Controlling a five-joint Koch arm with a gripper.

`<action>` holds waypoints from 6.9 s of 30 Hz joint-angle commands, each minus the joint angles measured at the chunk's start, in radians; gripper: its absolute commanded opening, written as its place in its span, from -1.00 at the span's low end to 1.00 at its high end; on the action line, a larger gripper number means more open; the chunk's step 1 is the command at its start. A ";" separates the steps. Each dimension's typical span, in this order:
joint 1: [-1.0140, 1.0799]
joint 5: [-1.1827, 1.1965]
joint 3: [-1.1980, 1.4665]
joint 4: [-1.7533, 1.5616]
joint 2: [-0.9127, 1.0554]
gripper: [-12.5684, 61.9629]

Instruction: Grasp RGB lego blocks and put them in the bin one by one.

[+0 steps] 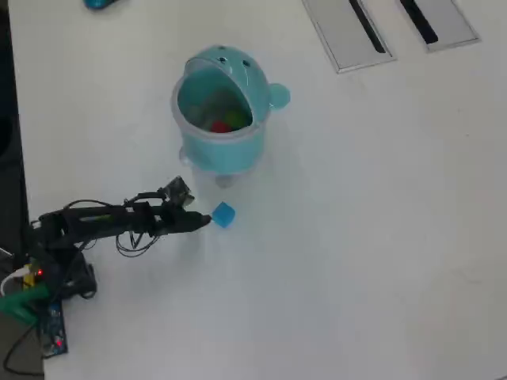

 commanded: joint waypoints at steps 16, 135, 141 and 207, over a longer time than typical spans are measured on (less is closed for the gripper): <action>0.017 -0.020 -0.029 -0.256 -0.163 0.27; -0.495 0.084 -1.083 -0.328 -0.413 -0.02; -0.476 0.044 -1.063 -0.319 -0.390 0.19; -0.319 0.704 0.255 -0.577 0.699 0.25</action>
